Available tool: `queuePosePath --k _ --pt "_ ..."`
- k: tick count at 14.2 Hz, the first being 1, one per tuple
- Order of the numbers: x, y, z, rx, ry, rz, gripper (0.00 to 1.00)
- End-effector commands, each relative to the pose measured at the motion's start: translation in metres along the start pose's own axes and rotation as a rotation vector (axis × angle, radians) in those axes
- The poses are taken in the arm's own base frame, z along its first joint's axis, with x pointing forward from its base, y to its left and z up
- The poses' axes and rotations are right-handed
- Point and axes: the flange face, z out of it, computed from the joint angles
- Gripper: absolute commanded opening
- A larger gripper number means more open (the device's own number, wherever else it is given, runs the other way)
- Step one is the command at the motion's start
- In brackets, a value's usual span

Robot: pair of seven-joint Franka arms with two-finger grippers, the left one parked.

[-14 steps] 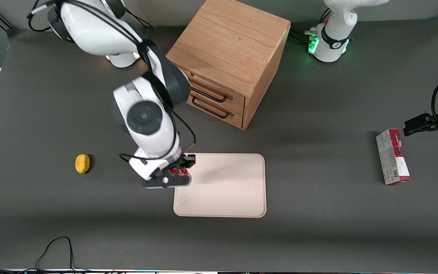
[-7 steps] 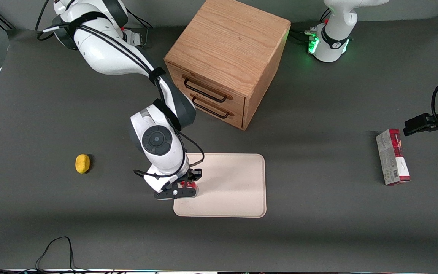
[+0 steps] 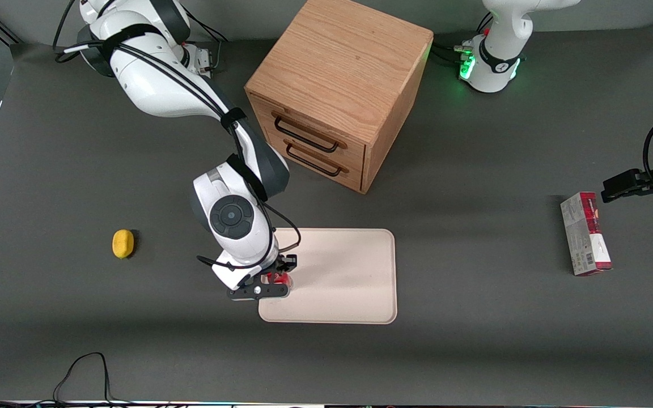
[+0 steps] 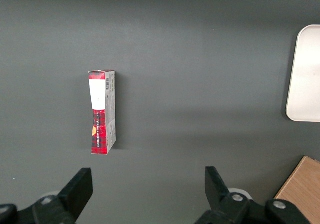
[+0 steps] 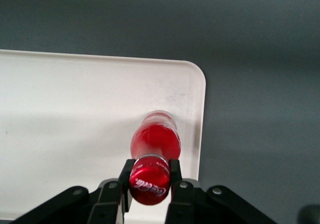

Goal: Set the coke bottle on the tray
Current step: 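Lower the bottle onto the white tray's edge with the right gripper, then open the right gripper to release the bottle upright on the tray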

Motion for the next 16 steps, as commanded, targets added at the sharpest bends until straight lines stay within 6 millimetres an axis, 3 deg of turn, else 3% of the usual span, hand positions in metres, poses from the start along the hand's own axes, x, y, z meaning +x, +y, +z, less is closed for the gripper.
queuePosePath --k 1,3,6,11,15,16 --pt "0.006 0.008 0.003 0.017 0.003 0.022 1.00" --pt "0.004 0.005 -0.012 0.024 0.008 0.029 1.00" --pt "-0.006 0.007 -0.068 0.005 -0.021 0.022 1.00" --pt "-0.046 0.018 -0.203 -0.019 -0.040 0.008 1.00" --pt "-0.083 0.053 -0.296 -0.034 -0.046 0.014 1.00" --pt "-0.090 0.067 -0.307 -0.050 -0.065 0.002 1.00"
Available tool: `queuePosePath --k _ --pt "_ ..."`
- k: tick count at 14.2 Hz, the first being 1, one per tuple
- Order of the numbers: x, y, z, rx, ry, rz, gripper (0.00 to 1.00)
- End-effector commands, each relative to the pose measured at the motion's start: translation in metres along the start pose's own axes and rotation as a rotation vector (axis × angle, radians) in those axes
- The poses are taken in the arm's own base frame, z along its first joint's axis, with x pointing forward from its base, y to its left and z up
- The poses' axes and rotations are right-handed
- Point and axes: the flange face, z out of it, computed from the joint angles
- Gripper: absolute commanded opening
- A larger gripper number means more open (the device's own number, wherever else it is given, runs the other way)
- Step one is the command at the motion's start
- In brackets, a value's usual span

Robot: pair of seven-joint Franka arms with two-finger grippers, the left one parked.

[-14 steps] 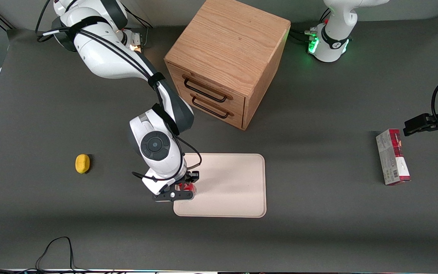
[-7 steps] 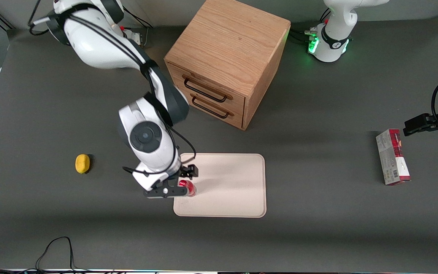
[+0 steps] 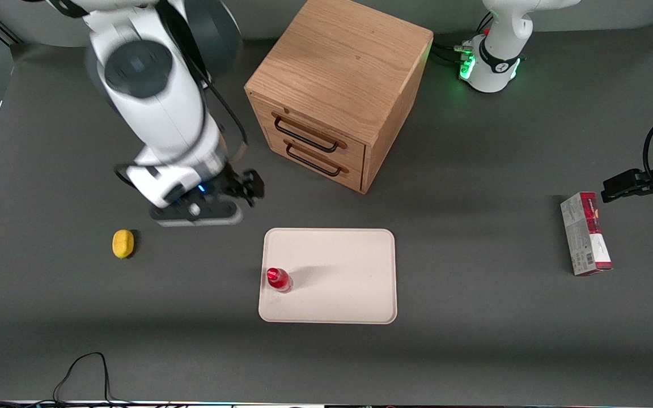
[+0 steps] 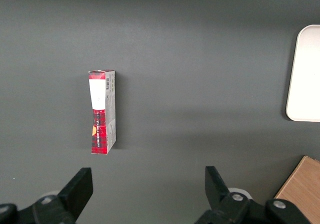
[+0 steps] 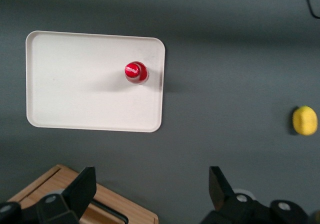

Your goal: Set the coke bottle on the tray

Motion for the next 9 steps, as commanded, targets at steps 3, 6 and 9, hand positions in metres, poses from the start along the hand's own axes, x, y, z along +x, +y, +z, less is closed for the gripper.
queuePosePath --k 3,6,9 --pt "-0.025 0.101 -0.045 0.058 -0.045 0.030 1.00" --pt "-0.030 0.192 -0.045 0.098 -0.033 0.000 1.00" --pt "-0.035 0.258 -0.036 0.083 -0.050 0.013 1.00"
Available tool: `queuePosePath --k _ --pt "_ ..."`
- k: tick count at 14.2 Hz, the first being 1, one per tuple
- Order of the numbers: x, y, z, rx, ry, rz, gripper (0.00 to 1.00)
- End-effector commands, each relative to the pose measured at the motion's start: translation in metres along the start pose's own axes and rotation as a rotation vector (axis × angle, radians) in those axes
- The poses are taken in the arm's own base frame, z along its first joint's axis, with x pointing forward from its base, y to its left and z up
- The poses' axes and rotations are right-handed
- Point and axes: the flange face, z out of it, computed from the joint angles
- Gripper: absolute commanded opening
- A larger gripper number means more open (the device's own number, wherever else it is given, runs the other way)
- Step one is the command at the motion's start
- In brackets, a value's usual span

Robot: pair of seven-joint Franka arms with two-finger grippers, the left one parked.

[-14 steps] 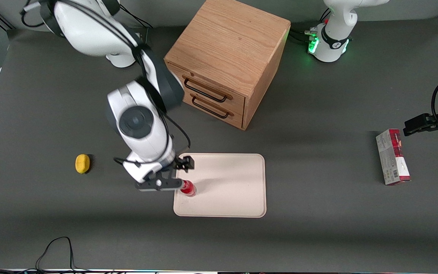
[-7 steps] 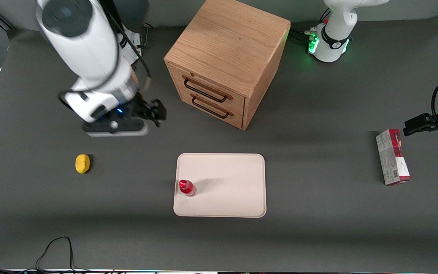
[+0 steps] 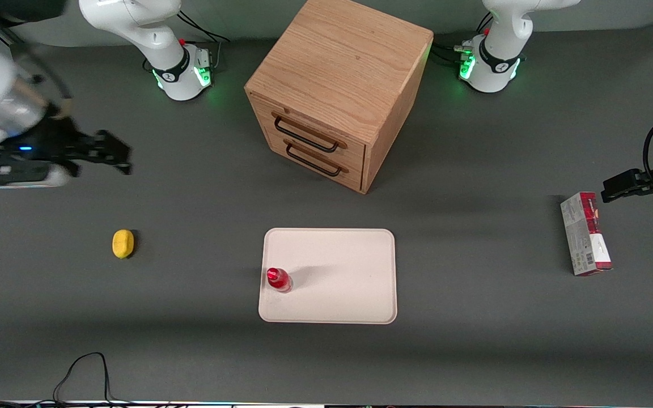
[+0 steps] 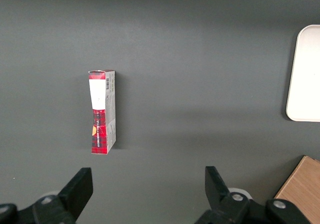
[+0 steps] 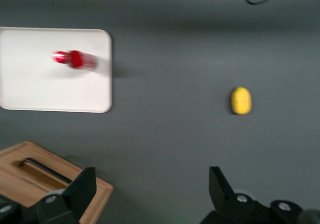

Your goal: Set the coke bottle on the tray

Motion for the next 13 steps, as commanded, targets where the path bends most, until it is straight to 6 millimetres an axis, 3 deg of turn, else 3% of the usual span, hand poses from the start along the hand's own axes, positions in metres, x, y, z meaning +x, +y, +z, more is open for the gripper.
queuePosePath --k 1,4,6,13 --pt "-0.019 0.037 0.008 0.010 -0.006 -0.034 1.00" --pt "-0.015 0.078 0.012 0.013 -0.003 0.003 1.00" --pt "-0.010 0.099 0.027 0.016 0.003 -0.007 1.00" --pt "-0.008 0.114 0.033 0.007 -0.001 0.012 1.00"
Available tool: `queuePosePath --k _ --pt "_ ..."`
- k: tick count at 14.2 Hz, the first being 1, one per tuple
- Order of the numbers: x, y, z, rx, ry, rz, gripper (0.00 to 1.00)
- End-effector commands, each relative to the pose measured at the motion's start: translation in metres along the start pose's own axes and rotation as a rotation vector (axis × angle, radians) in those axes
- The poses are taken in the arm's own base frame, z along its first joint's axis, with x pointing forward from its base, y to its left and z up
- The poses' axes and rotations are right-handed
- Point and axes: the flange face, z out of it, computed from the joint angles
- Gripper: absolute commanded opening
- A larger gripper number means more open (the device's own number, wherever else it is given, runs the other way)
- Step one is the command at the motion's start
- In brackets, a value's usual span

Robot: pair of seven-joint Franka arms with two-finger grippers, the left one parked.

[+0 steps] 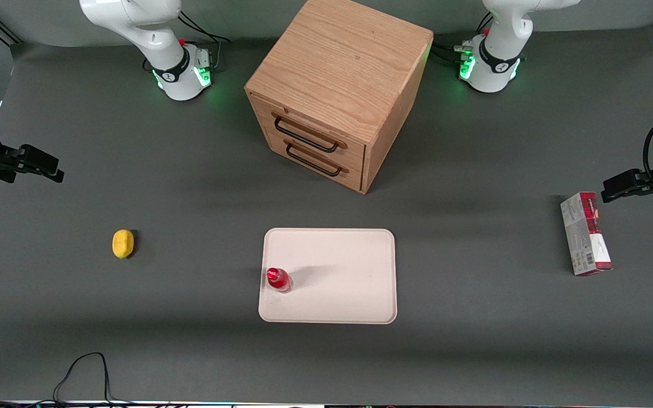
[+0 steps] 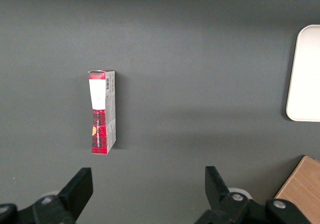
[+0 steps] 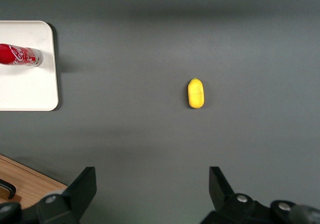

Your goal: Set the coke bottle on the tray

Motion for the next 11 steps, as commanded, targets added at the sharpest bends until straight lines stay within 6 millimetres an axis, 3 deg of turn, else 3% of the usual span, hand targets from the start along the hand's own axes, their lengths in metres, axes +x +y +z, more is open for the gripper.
queuePosePath --k 1,11 --pt "-0.0050 0.0018 -0.0021 0.015 0.015 -0.014 1.00" --pt "-0.0009 0.0033 0.0023 -0.005 0.011 -0.003 1.00"
